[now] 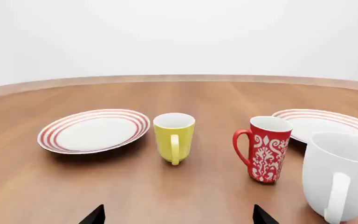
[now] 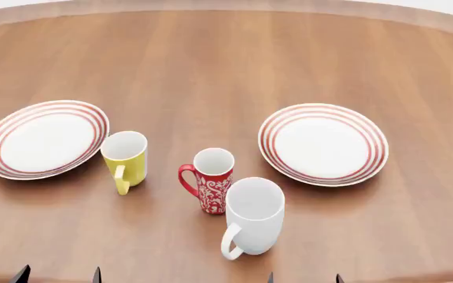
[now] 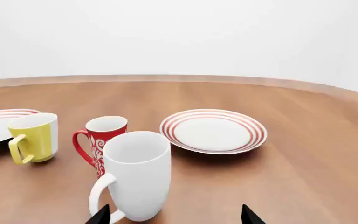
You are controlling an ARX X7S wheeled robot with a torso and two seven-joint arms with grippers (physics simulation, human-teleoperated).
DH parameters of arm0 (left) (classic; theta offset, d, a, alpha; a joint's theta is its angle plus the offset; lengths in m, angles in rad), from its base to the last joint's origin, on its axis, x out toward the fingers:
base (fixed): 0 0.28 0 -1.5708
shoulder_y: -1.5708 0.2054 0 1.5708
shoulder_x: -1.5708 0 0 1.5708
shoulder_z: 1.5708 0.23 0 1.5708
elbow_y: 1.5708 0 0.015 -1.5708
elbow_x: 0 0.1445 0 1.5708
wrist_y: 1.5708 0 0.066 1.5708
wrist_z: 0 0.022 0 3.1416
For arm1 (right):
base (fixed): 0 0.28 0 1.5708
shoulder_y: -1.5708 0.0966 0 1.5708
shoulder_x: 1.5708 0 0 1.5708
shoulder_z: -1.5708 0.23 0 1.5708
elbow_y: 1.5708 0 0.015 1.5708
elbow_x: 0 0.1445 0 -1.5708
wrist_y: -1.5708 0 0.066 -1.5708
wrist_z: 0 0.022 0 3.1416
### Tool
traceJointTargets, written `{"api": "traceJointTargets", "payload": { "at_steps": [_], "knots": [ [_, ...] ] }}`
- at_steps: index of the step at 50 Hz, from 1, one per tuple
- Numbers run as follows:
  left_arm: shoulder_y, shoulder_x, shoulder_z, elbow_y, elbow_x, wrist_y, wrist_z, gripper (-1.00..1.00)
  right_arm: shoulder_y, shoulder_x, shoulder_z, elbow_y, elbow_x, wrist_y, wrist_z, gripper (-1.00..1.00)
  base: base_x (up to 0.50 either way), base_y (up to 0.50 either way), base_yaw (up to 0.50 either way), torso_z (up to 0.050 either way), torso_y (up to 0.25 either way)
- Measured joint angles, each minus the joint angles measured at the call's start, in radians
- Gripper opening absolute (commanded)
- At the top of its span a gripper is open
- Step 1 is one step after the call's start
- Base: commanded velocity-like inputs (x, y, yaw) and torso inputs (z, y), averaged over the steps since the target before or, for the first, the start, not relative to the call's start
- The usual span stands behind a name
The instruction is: Put the red mug on the left plate.
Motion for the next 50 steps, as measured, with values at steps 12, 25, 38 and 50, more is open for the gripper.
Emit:
{"api": "traceJointTargets", "payload": {
  "at_steps": [12,25,38,50],
  "knots": [
    [0.0,-0.021,0.028,0.0,-0.024,-0.001,-0.026,1.0,-0.003,0.026,-0.035,-0.001,0.022,-0.007,0.021,1.0,0.0,0.12,0.0,0.0,0.0],
    [-0.002,-0.048,0.058,-0.001,-0.05,0.0,-0.055,1.0,-0.002,0.051,-0.072,0.004,0.044,-0.018,0.048,1.0,0.02,0.33,0.0,0.0,0.0],
    [-0.005,-0.068,0.081,-0.003,-0.07,0.003,-0.077,1.0,-0.001,0.071,-0.097,0.006,0.062,-0.026,0.068,1.0,0.14,0.39,0.0,0.0,0.0],
    [-0.007,-0.083,0.098,-0.005,-0.084,0.005,-0.094,1.0,0.001,0.084,-0.115,0.008,0.077,-0.031,0.084,1.0,0.27,0.42,0.0,0.0,0.0]
  ]
}}
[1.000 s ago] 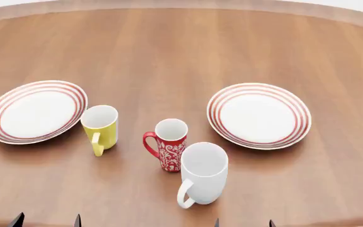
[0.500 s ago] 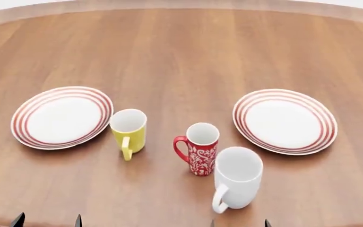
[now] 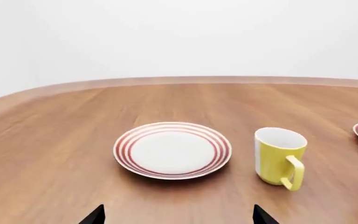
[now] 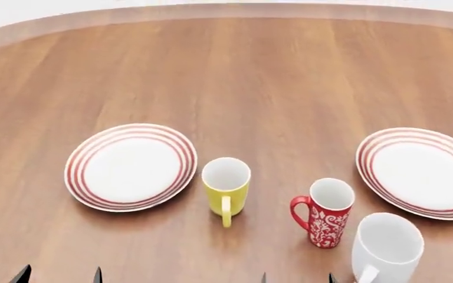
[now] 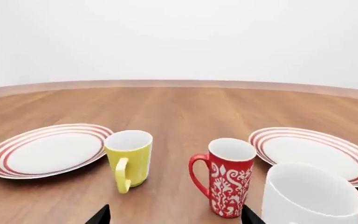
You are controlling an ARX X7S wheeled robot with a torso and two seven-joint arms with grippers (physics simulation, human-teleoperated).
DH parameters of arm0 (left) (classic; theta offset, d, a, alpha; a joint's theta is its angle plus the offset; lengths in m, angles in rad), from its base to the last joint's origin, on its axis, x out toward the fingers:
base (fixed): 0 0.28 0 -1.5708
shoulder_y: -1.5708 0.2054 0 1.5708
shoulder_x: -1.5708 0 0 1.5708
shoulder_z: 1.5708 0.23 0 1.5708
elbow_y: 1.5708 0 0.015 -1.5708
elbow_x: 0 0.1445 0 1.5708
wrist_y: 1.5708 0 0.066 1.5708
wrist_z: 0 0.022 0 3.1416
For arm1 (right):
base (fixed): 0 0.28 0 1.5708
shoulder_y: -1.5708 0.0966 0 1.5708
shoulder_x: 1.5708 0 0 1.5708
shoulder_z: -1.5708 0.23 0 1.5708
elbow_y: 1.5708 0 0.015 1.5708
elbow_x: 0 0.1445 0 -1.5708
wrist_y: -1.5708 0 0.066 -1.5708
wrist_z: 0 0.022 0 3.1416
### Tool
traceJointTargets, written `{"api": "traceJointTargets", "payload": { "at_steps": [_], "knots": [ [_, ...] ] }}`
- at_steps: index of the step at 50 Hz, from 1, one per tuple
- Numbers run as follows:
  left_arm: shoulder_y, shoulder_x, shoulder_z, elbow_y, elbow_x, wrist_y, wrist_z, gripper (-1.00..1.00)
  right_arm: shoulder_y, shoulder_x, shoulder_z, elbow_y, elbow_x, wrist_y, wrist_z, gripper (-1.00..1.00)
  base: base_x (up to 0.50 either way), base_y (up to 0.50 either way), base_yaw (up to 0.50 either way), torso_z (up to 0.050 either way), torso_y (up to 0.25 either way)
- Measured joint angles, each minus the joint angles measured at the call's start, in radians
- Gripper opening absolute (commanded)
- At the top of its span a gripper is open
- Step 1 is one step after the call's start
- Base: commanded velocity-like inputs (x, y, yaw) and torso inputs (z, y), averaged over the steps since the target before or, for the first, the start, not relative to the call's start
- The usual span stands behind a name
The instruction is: Put the red mug on the left plate.
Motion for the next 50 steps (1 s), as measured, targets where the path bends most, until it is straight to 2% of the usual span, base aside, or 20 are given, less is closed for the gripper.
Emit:
{"api": "traceJointTargets", "payload": {
  "at_steps": [24,50],
  "knots": [
    [-0.003,-0.026,0.03,0.0,-0.027,0.003,-0.03,1.0,0.005,0.023,-0.026,0.002,0.033,-0.003,0.029,1.0,0.34,0.39,0.0,0.0,0.0],
    [-0.006,-0.046,0.055,-0.002,-0.048,0.008,-0.053,1.0,0.006,0.043,-0.046,-0.004,0.065,0.0,0.054,1.0,0.41,0.01,0.0,0.0,0.0]
  ]
}}
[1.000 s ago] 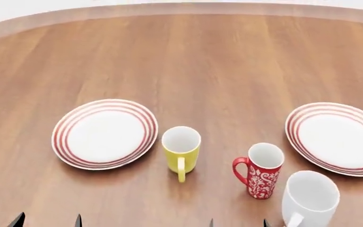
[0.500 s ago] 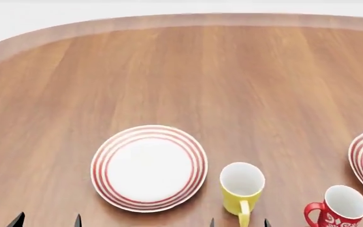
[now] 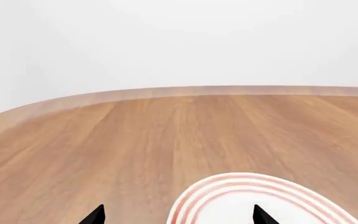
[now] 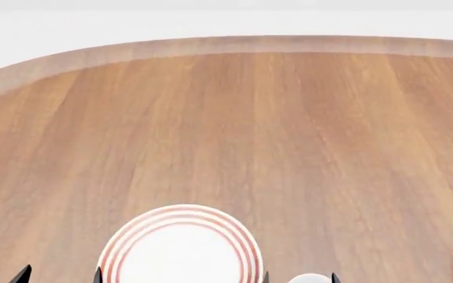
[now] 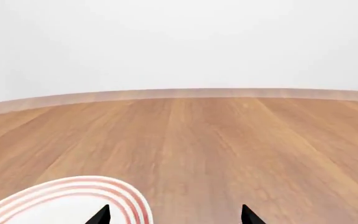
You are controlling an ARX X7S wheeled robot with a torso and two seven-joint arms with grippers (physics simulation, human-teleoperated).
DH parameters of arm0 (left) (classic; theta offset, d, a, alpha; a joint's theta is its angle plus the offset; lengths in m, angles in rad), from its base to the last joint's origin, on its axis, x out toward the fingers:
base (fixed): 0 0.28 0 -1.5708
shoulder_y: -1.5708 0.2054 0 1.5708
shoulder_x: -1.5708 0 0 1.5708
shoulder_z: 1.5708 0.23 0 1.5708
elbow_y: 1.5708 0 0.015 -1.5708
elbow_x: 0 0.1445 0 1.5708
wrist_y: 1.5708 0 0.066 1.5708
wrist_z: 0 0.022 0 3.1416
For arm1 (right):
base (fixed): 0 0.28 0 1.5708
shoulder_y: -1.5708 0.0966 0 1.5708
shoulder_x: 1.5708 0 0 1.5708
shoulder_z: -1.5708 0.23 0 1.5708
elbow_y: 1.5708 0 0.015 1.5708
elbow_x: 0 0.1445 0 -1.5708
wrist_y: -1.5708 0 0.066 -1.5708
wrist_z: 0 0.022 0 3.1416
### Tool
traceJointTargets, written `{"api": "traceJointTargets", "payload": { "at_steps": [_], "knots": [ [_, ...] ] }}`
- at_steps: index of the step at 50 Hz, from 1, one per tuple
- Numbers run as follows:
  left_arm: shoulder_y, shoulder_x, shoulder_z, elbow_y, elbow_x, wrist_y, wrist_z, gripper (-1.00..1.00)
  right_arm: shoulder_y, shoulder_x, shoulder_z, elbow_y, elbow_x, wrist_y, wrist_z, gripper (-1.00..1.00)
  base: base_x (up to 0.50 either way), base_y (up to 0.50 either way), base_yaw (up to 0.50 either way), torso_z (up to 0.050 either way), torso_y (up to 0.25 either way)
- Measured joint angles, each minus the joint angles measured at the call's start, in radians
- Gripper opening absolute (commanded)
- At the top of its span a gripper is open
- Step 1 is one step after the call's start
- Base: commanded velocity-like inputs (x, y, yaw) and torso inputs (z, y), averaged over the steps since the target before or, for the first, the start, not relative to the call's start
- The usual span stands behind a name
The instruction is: Put the red mug on the left plate.
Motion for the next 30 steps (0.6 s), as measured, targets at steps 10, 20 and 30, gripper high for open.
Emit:
{"api": "traceJointTargets", "payload": {
  "at_steps": [10,20,30],
  "knots": [
    [-0.002,-0.006,0.006,-0.002,-0.01,0.001,-0.008,1.0,0.006,0.008,0.005,-0.037,0.018,0.075,0.033,1.0,0.0,0.0,0.0,0.0,0.0],
    [-0.003,-0.012,0.011,-0.004,-0.017,0.004,-0.017,1.0,0.027,0.018,0.031,-0.19,0.044,0.343,0.125,1.0,0.0,0.0,0.0,0.0,0.0],
    [-0.002,-0.018,0.018,-0.003,-0.024,0.006,-0.024,1.0,0.067,0.003,0.114,-0.361,0.125,0.634,0.227,1.0,0.0,0.0,0.0,0.0,0.0]
  ]
}}
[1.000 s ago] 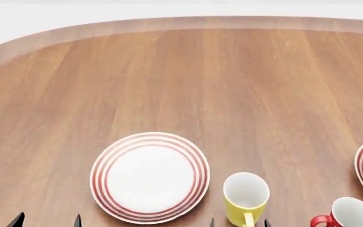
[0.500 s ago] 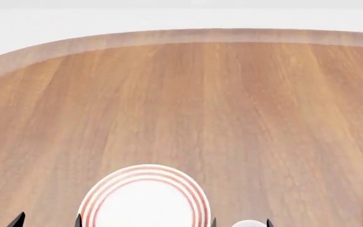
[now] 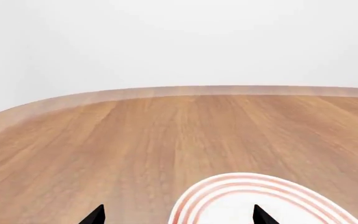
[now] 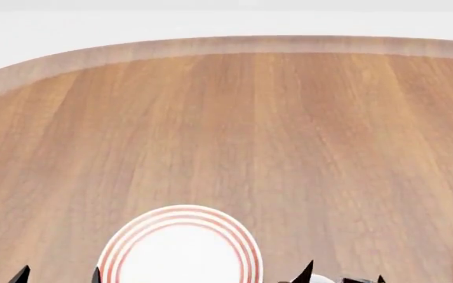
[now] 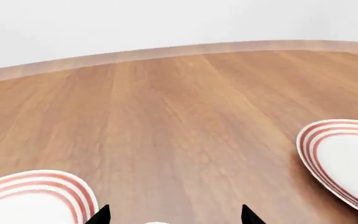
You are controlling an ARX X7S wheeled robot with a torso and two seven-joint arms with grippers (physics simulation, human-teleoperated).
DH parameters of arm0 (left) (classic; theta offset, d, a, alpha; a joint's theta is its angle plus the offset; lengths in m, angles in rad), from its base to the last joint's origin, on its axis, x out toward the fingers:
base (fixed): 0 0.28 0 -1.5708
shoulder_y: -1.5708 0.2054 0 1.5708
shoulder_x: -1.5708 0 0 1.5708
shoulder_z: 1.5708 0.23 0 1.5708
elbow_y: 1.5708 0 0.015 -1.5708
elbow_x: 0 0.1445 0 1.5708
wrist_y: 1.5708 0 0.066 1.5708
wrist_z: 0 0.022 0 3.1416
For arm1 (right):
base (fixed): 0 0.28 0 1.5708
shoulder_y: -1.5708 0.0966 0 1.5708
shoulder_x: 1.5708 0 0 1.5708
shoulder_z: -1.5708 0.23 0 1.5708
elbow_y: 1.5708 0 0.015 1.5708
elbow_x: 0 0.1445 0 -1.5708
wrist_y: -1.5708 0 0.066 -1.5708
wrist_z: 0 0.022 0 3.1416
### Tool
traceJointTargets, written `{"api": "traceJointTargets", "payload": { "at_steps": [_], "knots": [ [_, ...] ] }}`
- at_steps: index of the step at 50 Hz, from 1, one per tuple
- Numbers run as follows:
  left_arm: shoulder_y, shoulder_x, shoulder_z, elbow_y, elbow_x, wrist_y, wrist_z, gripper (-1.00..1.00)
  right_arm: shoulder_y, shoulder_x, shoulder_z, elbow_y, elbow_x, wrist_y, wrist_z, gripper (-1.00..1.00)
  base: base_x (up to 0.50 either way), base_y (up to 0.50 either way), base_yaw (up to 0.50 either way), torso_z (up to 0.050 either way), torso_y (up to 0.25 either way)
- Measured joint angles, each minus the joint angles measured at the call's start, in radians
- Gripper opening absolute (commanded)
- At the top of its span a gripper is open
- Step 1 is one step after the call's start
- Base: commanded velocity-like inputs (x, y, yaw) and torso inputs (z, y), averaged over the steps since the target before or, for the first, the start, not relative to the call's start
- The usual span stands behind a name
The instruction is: Put the red mug on the left plate.
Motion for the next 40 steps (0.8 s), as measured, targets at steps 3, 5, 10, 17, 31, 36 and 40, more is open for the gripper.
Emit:
{"api": "traceJointTargets", "payload": {
  "at_steps": [3,5,10,17,31,36,40],
  "knots": [
    [0.0,-0.002,0.002,0.0,-0.002,0.001,-0.002,1.0,0.012,-0.009,0.032,-0.043,0.026,0.073,0.032,1.0,0.0,0.0,0.0,0.0,0.0],
    [0.0,-0.003,0.003,0.0,-0.003,0.001,-0.004,1.0,0.02,-0.014,0.053,-0.068,0.041,0.118,0.055,1.0,0.0,0.0,0.0,0.0,0.0],
    [0.0,-0.005,0.006,0.0,-0.007,0.001,-0.007,1.0,0.041,-0.034,0.108,-0.115,0.074,0.217,0.116,1.0,0.0,0.0,0.0,0.0,0.0],
    [0.0,-0.009,0.01,0.001,-0.011,0.001,-0.012,1.0,0.068,-0.067,0.191,-0.158,0.12,0.322,0.203,1.0,0.0,0.0,0.0,0.0,0.0],
    [0.0,-0.017,0.018,0.002,-0.019,0.003,-0.02,1.0,0.11,-0.105,0.347,-0.253,0.281,0.478,0.375,1.0,0.0,0.0,0.0,0.0,0.0],
    [0.0,-0.019,0.021,0.002,-0.021,0.004,-0.023,1.0,0.113,-0.111,0.384,-0.277,0.34,0.498,0.436,1.0,0.0,0.0,0.0,0.0,0.0],
    [-0.001,-0.021,0.023,0.001,-0.023,0.005,-0.025,1.0,0.113,-0.113,0.405,-0.29,0.383,0.501,0.482,1.0,0.0,0.0,0.0,0.0,0.0]
  ]
}}
